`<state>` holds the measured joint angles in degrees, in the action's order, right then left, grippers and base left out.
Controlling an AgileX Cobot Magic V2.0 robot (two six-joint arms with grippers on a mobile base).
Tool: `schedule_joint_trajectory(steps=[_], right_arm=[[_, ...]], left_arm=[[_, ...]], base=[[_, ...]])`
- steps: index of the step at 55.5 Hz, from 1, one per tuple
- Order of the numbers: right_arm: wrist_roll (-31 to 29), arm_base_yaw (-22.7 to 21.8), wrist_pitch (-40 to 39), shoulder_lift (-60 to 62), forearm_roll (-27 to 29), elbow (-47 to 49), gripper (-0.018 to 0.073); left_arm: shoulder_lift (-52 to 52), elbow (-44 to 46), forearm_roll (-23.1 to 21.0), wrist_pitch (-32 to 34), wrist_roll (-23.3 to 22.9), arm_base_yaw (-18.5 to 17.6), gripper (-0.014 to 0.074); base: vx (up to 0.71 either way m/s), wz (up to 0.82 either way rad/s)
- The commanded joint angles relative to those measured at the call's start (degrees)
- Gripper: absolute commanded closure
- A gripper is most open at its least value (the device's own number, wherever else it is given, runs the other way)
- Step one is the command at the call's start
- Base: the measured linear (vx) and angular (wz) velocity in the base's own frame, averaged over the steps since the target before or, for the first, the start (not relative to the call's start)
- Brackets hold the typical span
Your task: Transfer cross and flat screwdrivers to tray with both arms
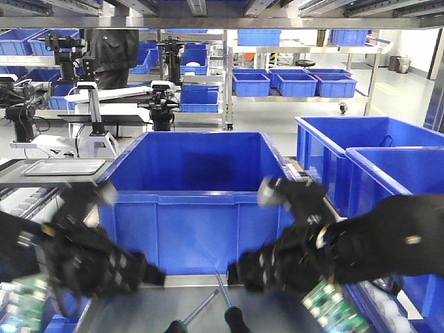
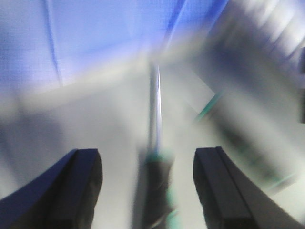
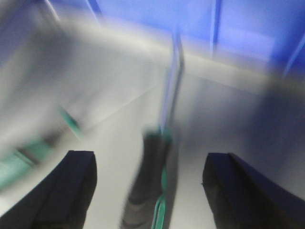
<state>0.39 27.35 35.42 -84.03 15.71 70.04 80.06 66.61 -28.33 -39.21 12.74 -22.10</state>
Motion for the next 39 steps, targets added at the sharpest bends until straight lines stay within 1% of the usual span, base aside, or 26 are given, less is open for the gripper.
schedule_joint_trajectory(steps=[1,12,27,30,33,36,39], right_arm=[[-0.4,-0.1,-5.3,4.2,0.0,1.6,0.0008],[-0.4,-0.1,-5.3,5.3,0.1,1.6,0.0008],[-0.4,-0.1,-4.9,5.3,0.1,1.6,0.0008],[-0.4,-0.1,-4.9,5.3,0.1,1.6,0.0008],[-0.4,-0.1,-4.9,5.3,0.1,1.6,0.0008],[-0.4,-0.1,-4.7,5.3,0.1,1.6,0.0008],[-0.4,-0.1,-4.6,5.3,0.1,1.6,0.0008]], left_arm=[[-5.2,1.9,-1.9,4.1,0.0,-0.1,0.0062],[-9.1,1.9,-1.9,4.0,0.0,-0.1,0.0062],[-9.4,1.8,-1.9,3.8,0.0,-0.1,0.0062],[-9.8,1.5,-0.6,4.0,0.0,-0.1,0.0062],[-11.6,-0.4,2.2,6.6,-0.3,-0.1,0.0064],[-14.7,-3.9,3.8,10.3,-0.8,-0.1,0.0078],[-18.5,-8.9,5.7,14.8,-3.0,-0.1,0.0107]], base=[[0.0,0.0],[0.0,0.0],[0.0,0.0],[0.0,0.0],[0.0,0.0],[0.0,0.0],[0.0,0.0]])
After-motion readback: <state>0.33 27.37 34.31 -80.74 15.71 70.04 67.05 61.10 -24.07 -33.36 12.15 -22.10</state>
